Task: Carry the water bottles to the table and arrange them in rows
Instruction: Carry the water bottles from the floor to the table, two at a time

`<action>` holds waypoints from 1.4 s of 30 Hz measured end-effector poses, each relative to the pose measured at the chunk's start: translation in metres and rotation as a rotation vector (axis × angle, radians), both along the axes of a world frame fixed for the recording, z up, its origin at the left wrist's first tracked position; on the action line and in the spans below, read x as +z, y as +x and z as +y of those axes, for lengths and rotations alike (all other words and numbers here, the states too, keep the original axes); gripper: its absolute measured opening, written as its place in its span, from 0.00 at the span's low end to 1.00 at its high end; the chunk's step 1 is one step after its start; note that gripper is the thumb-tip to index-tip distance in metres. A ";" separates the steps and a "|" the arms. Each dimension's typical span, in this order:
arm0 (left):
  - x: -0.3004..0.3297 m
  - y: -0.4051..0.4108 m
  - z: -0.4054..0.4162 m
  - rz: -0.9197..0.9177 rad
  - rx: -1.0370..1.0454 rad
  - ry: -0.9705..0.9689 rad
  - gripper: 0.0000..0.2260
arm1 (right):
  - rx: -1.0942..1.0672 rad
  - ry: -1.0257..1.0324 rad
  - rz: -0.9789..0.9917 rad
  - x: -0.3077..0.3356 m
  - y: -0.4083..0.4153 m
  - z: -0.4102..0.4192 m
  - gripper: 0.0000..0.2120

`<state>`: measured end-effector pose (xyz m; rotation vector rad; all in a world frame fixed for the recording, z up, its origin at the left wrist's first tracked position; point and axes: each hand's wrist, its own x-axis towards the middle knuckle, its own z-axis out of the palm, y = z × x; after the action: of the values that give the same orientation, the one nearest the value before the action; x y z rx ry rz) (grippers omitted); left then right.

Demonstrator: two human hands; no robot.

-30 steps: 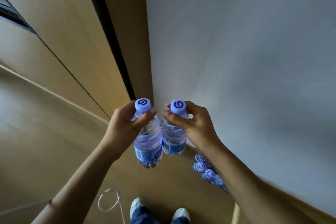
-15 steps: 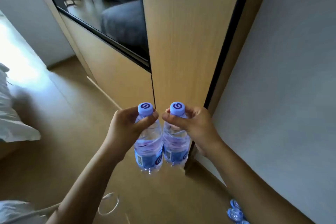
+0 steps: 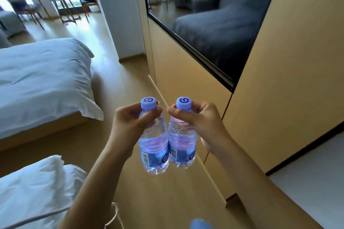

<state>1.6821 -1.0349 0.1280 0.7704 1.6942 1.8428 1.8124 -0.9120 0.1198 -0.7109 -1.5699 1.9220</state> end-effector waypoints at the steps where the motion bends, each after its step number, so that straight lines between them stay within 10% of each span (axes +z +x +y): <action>1: -0.001 -0.010 -0.001 -0.003 0.026 0.000 0.14 | 0.018 -0.005 -0.003 0.000 -0.013 0.002 0.10; 20: -0.004 -0.251 0.129 0.126 0.332 0.020 0.05 | 0.322 0.038 0.040 0.007 -0.307 0.169 0.09; 42: -0.018 -0.617 0.297 0.227 0.295 0.015 0.03 | 0.183 0.066 -0.023 -0.005 -0.661 0.327 0.10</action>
<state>1.0654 -0.7376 0.1097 0.7959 2.0312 2.0278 1.1516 -0.5849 0.1147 -0.5805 -1.7568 1.9868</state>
